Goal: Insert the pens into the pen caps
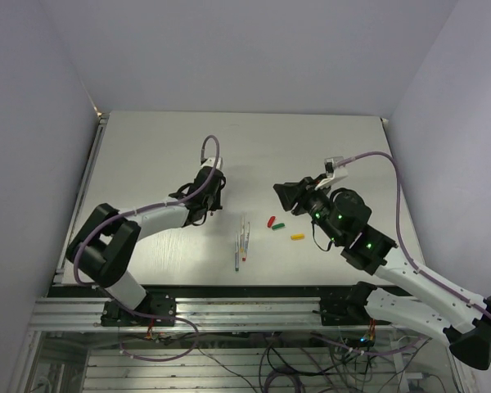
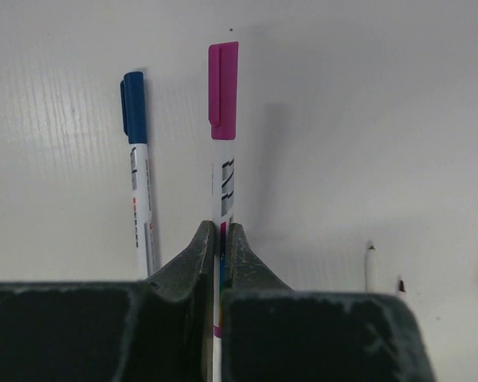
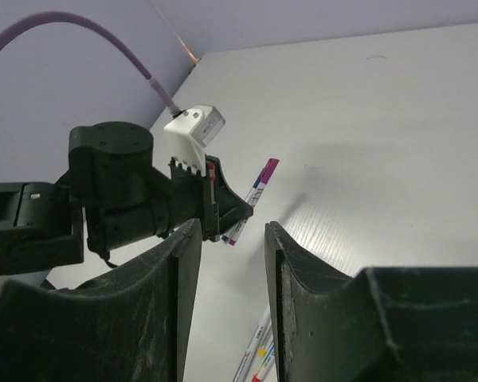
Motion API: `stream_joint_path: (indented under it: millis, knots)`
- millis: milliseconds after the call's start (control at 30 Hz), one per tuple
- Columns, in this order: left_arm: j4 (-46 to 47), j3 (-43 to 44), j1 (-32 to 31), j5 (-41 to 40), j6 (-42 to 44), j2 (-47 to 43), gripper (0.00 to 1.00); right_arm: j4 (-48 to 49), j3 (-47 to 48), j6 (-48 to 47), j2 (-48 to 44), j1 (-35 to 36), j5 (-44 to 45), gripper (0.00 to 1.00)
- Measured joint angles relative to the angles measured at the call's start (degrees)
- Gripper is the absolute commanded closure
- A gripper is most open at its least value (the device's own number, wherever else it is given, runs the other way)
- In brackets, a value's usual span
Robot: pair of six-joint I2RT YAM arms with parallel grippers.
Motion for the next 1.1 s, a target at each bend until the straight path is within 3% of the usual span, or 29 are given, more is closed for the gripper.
stream_joint_path:
  millis: [567, 767, 1100]
  knots:
    - [-1.6, 2.2, 1.7, 0.1, 1.2, 8.3, 0.92, -0.1, -0.6, 0.8, 0.1, 0.0, 0.0, 0.63]
    - [-1.6, 2.7, 1.7, 0.0, 0.8, 8.8, 0.72, -0.1, -1.1, 1.4, 0.2, 0.0, 0.0, 0.63]
    - [-3.8, 5.9, 1.7, -0.5, 0.6, 8.8, 0.57, -0.1, -1.2, 1.5, 0.8, 0.0, 0.0, 0.64]
